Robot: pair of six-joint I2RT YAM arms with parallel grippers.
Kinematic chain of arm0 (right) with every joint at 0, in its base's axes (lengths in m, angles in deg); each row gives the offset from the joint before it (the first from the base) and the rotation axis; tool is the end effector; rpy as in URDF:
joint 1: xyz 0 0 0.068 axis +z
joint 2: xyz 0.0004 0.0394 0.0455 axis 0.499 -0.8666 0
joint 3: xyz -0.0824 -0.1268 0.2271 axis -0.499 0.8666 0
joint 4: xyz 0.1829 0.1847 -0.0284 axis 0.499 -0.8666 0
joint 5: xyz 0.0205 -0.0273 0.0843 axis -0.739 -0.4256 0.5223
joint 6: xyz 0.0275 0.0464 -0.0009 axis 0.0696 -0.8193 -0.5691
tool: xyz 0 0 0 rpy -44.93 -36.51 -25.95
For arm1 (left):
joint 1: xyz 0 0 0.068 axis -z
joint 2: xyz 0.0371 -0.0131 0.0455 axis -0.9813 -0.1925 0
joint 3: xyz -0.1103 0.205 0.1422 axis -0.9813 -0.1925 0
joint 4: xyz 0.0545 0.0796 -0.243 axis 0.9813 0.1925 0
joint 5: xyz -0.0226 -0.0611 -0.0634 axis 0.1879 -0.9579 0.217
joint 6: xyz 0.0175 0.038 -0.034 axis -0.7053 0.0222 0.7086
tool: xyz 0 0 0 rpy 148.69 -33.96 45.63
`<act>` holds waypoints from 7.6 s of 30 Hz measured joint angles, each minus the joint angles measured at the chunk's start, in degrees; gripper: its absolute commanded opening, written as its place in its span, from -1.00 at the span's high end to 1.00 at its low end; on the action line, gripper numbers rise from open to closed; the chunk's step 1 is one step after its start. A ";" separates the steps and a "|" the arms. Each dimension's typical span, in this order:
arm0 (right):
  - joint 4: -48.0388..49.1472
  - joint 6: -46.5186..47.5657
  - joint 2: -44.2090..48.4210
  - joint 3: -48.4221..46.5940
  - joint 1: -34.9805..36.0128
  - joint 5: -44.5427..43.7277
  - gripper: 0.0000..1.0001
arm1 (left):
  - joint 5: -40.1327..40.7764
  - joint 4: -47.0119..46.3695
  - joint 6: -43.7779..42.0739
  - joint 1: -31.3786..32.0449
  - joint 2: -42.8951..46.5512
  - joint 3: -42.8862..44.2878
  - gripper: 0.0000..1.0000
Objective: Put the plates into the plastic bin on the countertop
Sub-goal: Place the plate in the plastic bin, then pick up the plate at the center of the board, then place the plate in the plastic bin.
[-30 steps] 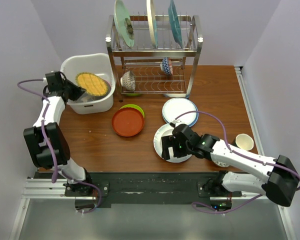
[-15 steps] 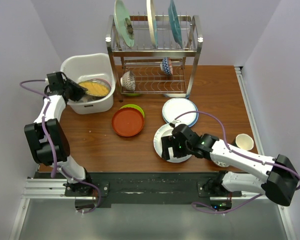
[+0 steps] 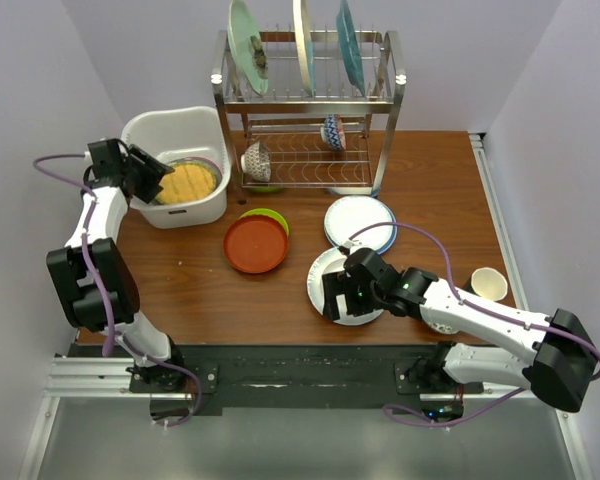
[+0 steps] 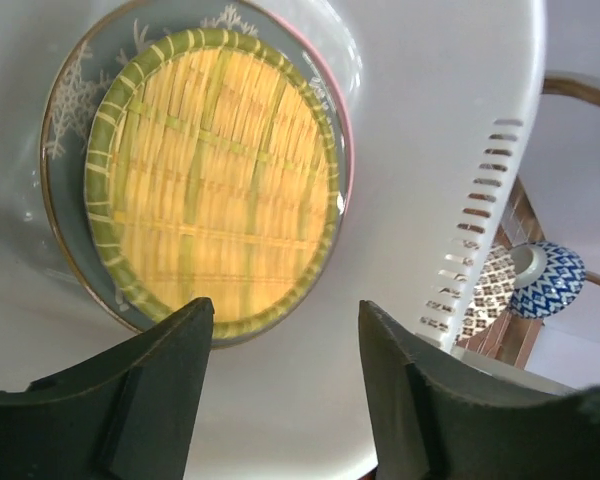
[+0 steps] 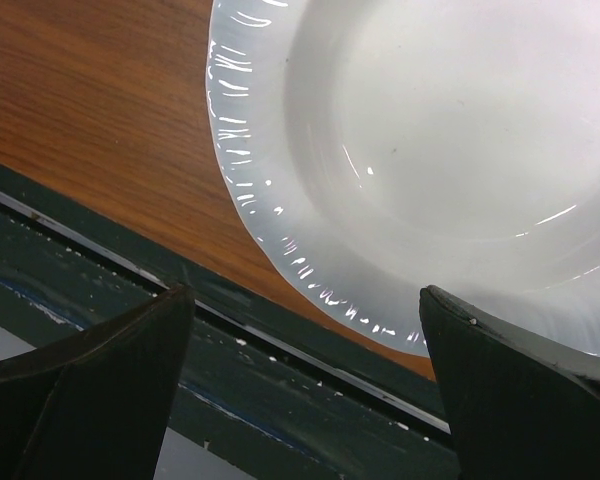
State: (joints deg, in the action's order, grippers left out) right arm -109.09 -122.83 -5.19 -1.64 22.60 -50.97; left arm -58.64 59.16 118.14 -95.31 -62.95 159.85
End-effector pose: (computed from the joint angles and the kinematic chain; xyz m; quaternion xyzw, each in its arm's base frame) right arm 0.1346 0.1728 0.2192 -0.1205 0.9435 0.2002 0.2351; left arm 0.3654 0.0979 0.2691 -0.4299 0.7896 -0.2293 0.3729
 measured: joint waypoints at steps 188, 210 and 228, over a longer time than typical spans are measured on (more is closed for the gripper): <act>5.09 -1.20 -1.92 3.48 -0.04 3.67 -0.97 | -3.10 8.50 -8.35 5.49 28.70 -15.26 1.00; 5.99 -0.76 -2.86 3.34 -0.07 3.61 -0.97 | -4.15 4.44 -7.74 -1.62 16.96 -11.54 1.00; 5.14 -0.44 -4.52 3.34 -0.11 3.67 -0.97 | -5.09 -0.11 -5.57 -4.22 2.73 -2.73 1.00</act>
State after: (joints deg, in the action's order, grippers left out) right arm -103.96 -123.27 -9.71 1.71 22.49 -47.30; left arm -63.73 59.05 112.57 -99.52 -60.22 157.12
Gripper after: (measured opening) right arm 0.986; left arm 0.020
